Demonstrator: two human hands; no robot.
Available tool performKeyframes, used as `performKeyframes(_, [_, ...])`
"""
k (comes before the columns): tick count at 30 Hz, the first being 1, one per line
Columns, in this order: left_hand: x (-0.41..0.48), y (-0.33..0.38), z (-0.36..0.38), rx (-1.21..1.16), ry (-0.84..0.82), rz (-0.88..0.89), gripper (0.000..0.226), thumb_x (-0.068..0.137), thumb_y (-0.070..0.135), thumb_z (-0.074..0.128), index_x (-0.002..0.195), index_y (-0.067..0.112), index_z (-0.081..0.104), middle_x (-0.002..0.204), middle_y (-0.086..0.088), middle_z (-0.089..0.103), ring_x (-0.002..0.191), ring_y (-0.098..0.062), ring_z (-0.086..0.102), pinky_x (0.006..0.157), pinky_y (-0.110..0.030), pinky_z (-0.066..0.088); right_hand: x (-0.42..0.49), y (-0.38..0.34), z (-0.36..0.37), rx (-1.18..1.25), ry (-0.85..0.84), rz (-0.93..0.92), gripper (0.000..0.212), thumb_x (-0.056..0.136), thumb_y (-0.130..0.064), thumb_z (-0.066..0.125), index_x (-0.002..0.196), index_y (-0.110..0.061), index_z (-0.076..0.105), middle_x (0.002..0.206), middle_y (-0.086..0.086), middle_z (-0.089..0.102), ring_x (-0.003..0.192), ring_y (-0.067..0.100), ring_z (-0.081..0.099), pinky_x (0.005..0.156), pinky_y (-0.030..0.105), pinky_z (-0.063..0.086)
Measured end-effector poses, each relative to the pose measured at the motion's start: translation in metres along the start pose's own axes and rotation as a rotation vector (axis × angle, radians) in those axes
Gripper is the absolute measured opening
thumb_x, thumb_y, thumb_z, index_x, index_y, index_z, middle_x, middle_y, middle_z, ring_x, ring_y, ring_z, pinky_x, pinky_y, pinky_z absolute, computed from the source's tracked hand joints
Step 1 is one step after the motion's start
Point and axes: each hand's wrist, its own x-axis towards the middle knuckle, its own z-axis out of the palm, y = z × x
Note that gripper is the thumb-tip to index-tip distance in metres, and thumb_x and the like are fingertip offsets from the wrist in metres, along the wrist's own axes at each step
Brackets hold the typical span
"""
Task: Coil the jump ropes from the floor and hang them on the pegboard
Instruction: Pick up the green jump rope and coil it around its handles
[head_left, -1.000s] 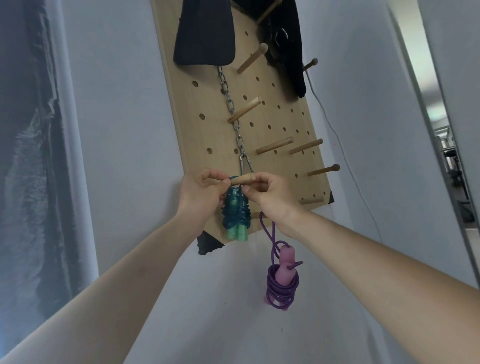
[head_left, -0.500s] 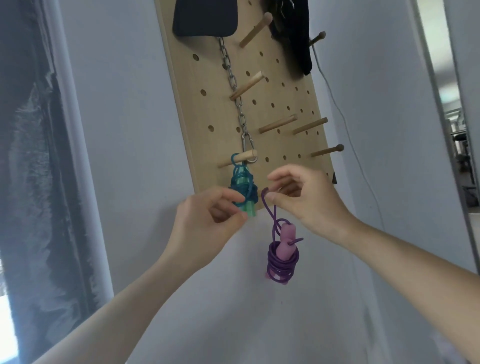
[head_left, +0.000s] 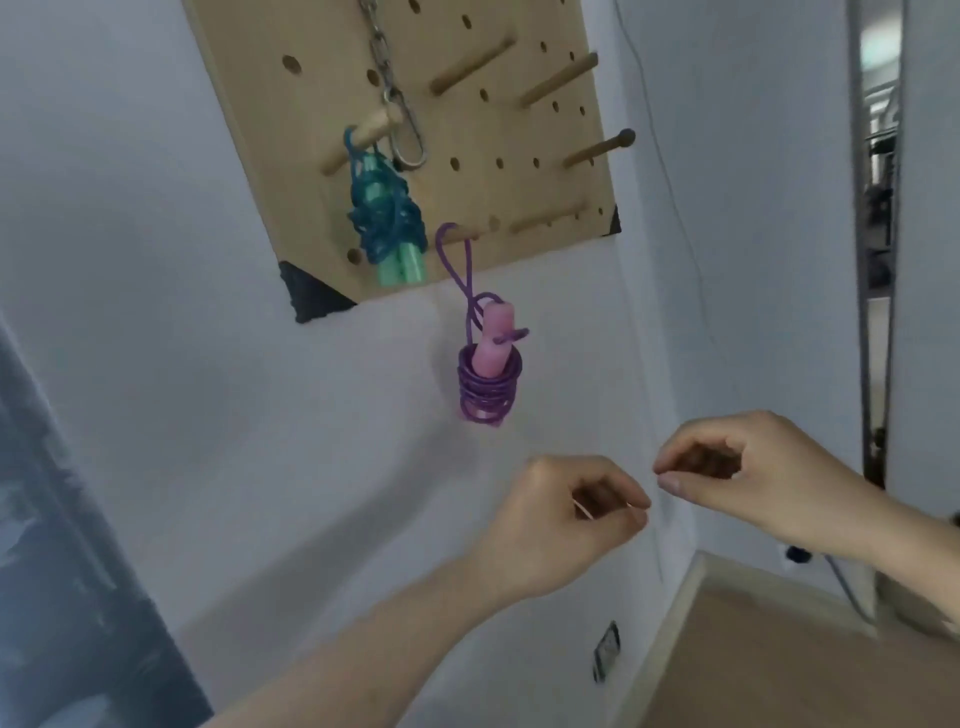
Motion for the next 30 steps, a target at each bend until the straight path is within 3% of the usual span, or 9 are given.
performKeyframes(5, [0.012,-0.065,0.108,0.042,-0.227,-0.098,0.011,0.081,0.024,0.071,0.090,0.024,0.076,0.074,0.005,0.073,0.067,-0.008,0.066,0.072,-0.033,0.057,-0.064,0.106,0.010,-0.162,-0.126,0.272,0.012,0.084,-0.020,0.077,0.080,-0.030,0.074,0.075,-0.013,0.072,0.073,0.000,0.064,0.064,0.012,0.046])
performKeyframes(10, [0.001,-0.134,0.216,0.092,-0.481,-0.244,0.013,0.083,0.027,0.072,0.095,0.027,0.077,0.090,0.006,0.076,0.088,-0.011,0.069,0.084,-0.032,0.055,-0.139,0.224,0.030,-0.249,-0.343,0.570,0.023,0.088,-0.012,0.072,0.073,-0.029,0.066,0.073,-0.005,0.069,0.069,0.010,0.063,0.061,0.020,0.045])
performKeyframes(14, [-0.029,-0.180,0.305,-0.020,-0.620,-0.369,0.013,0.086,0.010,0.070,0.098,0.008,0.076,0.090,-0.002,0.071,0.082,-0.011,0.061,0.068,-0.011,0.046,-0.188,0.293,0.057,-0.269,-0.471,0.749,0.028,0.090,-0.007,0.067,0.071,-0.025,0.058,0.069,-0.011,0.056,0.064,0.001,0.051,0.055,0.011,0.037])
performKeyframes(16, [-0.051,-0.205,0.353,-0.055,-0.715,-0.440,0.014,0.085,0.005,0.069,0.097,0.001,0.076,0.089,-0.010,0.071,0.081,-0.014,0.060,0.075,-0.026,0.051,-0.214,0.328,0.076,-0.254,-0.493,0.813,0.034,0.088,-0.005,0.067,0.067,-0.030,0.057,0.064,-0.014,0.054,0.060,0.000,0.049,0.054,0.011,0.035])
performKeyframes(19, [-0.091,-0.244,0.418,-0.043,-0.800,-0.518,0.012,0.076,0.019,0.070,0.086,0.019,0.075,0.086,0.001,0.073,0.080,-0.014,0.065,0.078,-0.032,0.056,-0.263,0.378,0.110,-0.243,-0.467,0.912,0.025,0.082,-0.006,0.070,0.072,-0.027,0.064,0.064,-0.012,0.057,0.060,0.003,0.053,0.059,0.018,0.044])
performKeyframes(22, [-0.130,-0.276,0.454,-0.022,-0.794,-0.545,0.012,0.074,0.020,0.070,0.083,0.011,0.072,0.083,-0.002,0.070,0.082,-0.025,0.067,0.074,-0.031,0.050,-0.313,0.412,0.144,-0.187,-0.414,1.055,0.024,0.081,-0.006,0.071,0.072,-0.025,0.061,0.071,-0.003,0.060,0.069,0.016,0.058,0.069,0.034,0.049])
performKeyframes(26, [-0.176,-0.324,0.478,0.068,-0.719,-0.647,0.037,0.077,0.016,0.072,0.111,0.006,0.068,0.117,-0.019,0.065,0.109,-0.030,0.061,0.096,-0.037,0.048,-0.370,0.441,0.177,-0.184,-0.365,1.229,0.026,0.079,-0.021,0.069,0.099,-0.035,0.060,0.094,0.005,0.063,0.092,0.032,0.062,0.079,0.040,0.049])
performKeyframes(28, [-0.197,-0.350,0.487,0.200,-0.798,-0.699,0.042,0.077,0.022,0.073,0.117,0.013,0.062,0.122,-0.016,0.056,0.112,-0.038,0.056,0.095,-0.048,0.048,-0.386,0.446,0.186,-0.418,-0.397,1.323,0.054,0.082,-0.039,0.071,0.129,-0.021,0.052,0.124,0.013,0.055,0.116,0.039,0.051,0.094,0.046,0.044])
performKeyframes(30, [-0.206,-0.357,0.489,0.214,-0.803,-0.697,0.040,0.077,0.020,0.073,0.115,0.013,0.061,0.117,-0.014,0.054,0.107,-0.040,0.057,0.088,-0.051,0.049,-0.393,0.445,0.192,-0.580,-0.366,1.383,0.083,0.075,-0.060,0.071,0.136,-0.013,0.041,0.134,0.014,0.046,0.124,0.039,0.043,0.100,0.048,0.039])
